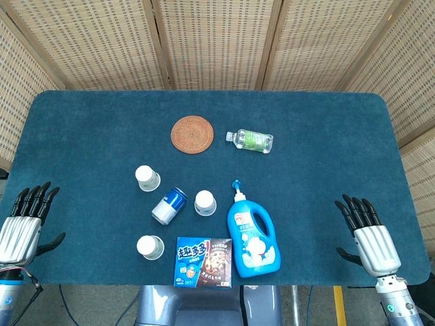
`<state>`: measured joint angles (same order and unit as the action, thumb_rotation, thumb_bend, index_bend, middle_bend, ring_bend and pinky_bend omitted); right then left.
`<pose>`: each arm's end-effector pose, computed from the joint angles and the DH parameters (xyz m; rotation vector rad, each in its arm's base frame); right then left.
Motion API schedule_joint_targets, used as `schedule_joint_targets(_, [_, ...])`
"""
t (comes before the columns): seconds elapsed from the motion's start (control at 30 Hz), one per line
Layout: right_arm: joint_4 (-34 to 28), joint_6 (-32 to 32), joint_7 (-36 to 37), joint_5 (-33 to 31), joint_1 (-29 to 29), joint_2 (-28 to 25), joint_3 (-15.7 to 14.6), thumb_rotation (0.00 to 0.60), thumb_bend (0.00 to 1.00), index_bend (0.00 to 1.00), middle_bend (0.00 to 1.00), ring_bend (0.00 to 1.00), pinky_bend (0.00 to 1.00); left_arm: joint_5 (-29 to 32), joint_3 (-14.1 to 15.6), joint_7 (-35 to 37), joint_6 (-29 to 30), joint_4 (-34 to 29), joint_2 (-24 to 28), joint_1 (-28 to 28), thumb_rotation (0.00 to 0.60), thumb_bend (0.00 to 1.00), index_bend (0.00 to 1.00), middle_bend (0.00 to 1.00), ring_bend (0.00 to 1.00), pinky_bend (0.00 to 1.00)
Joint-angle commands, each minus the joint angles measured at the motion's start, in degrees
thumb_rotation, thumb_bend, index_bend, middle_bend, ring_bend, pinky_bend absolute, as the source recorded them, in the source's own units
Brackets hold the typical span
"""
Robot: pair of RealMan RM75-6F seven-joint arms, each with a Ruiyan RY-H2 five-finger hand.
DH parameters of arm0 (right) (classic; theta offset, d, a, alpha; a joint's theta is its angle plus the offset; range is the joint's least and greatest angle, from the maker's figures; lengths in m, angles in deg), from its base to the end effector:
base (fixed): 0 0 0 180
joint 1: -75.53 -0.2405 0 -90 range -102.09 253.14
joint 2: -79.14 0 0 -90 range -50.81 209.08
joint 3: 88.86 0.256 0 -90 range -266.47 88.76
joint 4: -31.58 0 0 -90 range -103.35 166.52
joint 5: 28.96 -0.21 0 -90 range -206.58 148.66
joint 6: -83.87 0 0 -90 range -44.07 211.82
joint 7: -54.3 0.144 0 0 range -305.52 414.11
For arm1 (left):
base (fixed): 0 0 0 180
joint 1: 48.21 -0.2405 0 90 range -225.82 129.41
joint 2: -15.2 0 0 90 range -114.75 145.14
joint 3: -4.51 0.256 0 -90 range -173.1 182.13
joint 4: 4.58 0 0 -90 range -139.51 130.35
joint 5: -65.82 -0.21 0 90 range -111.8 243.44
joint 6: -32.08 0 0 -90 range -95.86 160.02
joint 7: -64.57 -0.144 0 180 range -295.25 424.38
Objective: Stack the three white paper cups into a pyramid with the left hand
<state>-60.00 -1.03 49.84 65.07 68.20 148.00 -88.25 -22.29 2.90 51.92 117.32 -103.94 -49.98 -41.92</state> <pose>-0.2823 -0.1829 0.1209 1.5587 -0.8333 0.9817 -0.2762 0.1809 0.1390 -1.4780 -0.8201 -0.8771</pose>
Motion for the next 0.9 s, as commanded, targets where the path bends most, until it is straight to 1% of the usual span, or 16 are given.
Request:
schedule_joint_targets(0.03, [0.0, 0.1, -0.1, -0.1, 0.0, 0.0, 0.0, 0.6, 0.11, 0.01, 0.0, 0.0, 0.0, 0.0, 0.0, 0.0, 0.1, 0.0, 0.0, 0.0, 0.6, 0.24, 0.0, 0.0, 0.0, 0.0])
schedule_joint_targets(0.9, [-0.1, -0.3, 1.2, -0.2, 0.1, -0.4, 0.2, 0.6, 0.11, 0.01, 0.0, 0.0, 0.0, -0.1, 0.0, 1.1, 0.3, -0.3, 0.6, -0.1, 0.6, 0.24, 0.0, 0.0, 0.0, 0.0])
